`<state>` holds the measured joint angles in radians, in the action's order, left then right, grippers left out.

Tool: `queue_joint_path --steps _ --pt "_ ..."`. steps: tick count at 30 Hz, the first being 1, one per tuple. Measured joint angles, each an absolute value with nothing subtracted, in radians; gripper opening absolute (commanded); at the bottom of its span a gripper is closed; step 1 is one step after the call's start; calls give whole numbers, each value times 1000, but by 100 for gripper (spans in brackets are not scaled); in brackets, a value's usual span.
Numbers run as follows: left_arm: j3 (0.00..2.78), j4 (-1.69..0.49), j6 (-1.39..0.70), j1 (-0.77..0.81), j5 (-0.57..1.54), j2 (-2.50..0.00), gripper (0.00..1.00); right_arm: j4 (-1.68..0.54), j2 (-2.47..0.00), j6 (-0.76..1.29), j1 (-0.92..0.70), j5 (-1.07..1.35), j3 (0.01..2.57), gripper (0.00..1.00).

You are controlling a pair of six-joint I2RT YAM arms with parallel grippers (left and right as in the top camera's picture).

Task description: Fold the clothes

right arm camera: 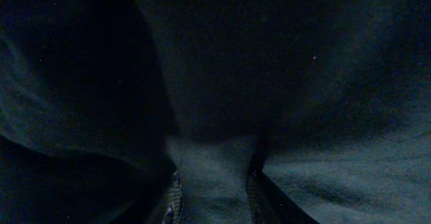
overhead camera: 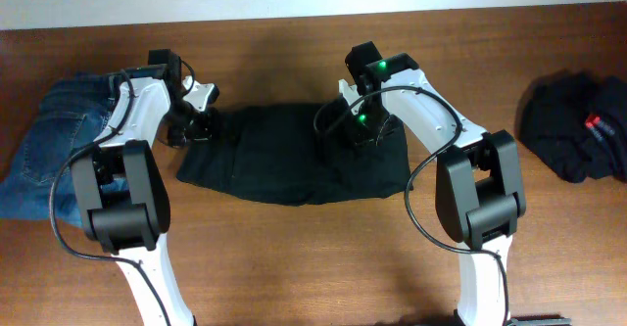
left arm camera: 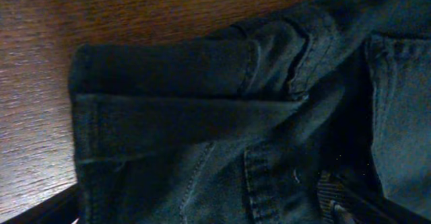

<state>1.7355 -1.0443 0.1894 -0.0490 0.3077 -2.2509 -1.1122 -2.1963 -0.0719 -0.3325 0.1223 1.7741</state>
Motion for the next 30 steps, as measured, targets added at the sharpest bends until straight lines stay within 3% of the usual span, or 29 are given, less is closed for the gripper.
queue_joint_path --steps 2,8,11,15,20,27,30 --pt "1739 -1048 199 -52 308 -2254 66 -1112 -2196 -72 -332 122 1774 37" --pt "1741 -1049 217 -60 330 -2267 53 -1110 -2196 -72 -332 122 1774 37" --pt "1741 -1050 221 -60 341 -2270 54 -1111 -2196 -72 -332 122 1774 37" --pt "1730 -1038 224 -60 355 -2267 68 -1111 -2196 -72 -332 122 1774 37" --pt "1691 -1002 225 -60 369 -2247 67 -1111 -2196 -72 -332 122 1774 37" --pt "1671 -984 232 -64 371 -2242 43 -1111 -2196 -72 -332 122 1774 38" --pt "1655 -969 238 -62 392 -2242 8 -1111 -2196 -72 -332 122 1774 37"
